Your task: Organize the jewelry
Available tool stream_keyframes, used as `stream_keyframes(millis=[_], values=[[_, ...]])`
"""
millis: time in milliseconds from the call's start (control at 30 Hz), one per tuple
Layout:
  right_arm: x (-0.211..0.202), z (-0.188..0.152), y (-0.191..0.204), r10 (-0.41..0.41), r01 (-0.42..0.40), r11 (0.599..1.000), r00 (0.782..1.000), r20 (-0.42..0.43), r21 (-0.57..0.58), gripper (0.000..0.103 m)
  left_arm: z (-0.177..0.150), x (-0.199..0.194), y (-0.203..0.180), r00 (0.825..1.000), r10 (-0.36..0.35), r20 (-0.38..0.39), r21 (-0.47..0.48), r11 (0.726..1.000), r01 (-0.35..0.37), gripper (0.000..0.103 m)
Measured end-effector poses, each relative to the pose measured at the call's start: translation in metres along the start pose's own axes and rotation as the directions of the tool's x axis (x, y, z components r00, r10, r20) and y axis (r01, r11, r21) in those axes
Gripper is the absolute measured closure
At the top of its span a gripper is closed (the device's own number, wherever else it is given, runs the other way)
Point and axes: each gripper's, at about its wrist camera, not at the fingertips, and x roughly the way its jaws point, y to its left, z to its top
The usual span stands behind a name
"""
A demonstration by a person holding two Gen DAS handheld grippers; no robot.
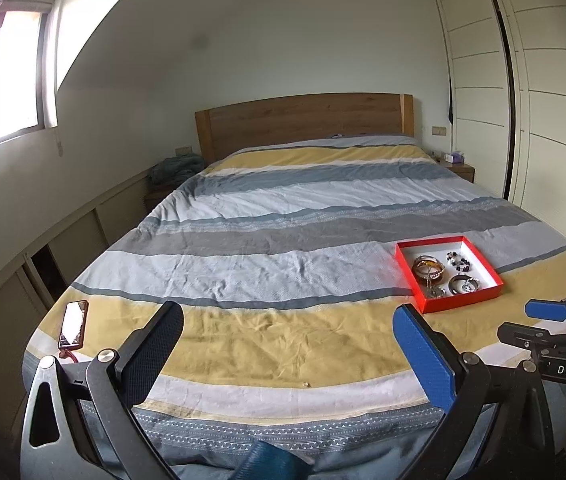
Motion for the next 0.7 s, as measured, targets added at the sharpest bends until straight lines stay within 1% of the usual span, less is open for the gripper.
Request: stream_keyframes(millis=[300,700], values=[[0.004,-0.005,-0.010,-0.025,0.025,0.999,1.000,-0.005,0.031,0.046,-0.006,0.007,-0.007,0.999,-0.018,-0.028,0.013,1.000,0.018,0.000],[0.009,-0.006,-0.013,-0.049,0.050,0.998,0.999,-0.010,0.034,0.045,-0.009,0.019,-0.007,0.996,-0.049,-0.081,-0.008,0.999,0.048,0.000]])
